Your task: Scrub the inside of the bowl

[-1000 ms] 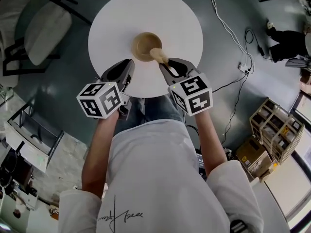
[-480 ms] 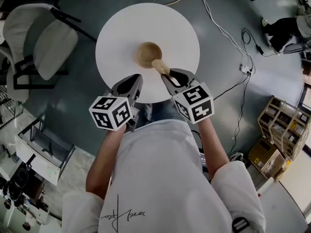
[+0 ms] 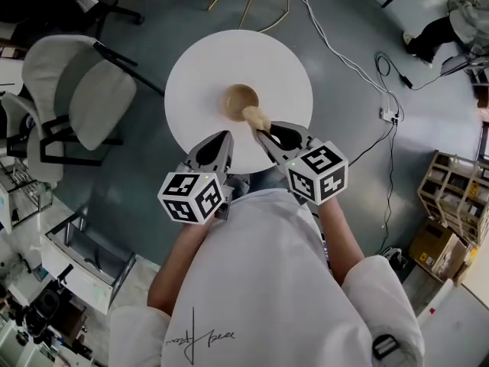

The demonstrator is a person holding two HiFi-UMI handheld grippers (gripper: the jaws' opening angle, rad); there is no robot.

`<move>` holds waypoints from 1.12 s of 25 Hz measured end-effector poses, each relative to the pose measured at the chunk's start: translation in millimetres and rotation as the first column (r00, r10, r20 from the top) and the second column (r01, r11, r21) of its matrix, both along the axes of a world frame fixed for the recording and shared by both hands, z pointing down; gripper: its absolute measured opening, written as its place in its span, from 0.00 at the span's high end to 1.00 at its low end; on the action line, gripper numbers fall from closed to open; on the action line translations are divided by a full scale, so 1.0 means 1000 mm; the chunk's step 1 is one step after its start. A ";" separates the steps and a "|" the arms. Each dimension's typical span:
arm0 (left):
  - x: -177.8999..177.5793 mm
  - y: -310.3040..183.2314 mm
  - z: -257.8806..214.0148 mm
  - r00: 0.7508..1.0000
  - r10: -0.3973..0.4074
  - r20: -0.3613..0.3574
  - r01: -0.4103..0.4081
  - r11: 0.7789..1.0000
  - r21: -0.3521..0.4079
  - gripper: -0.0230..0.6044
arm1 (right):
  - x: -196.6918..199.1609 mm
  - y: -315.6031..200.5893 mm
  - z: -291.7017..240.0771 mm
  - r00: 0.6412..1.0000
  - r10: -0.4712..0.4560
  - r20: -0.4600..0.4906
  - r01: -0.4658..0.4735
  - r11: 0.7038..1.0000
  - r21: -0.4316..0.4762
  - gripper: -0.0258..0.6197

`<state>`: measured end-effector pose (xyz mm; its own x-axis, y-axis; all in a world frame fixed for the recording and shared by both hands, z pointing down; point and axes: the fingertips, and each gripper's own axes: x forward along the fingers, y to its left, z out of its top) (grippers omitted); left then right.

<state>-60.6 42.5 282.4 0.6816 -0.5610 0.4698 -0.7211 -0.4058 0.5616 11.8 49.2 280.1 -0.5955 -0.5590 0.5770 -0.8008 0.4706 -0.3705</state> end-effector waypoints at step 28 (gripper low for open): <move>-0.015 0.027 -0.115 0.998 -0.032 0.052 0.013 0.941 0.338 0.96 | -0.023 0.052 -0.103 0.988 0.148 0.041 -0.154 0.956 0.251 0.84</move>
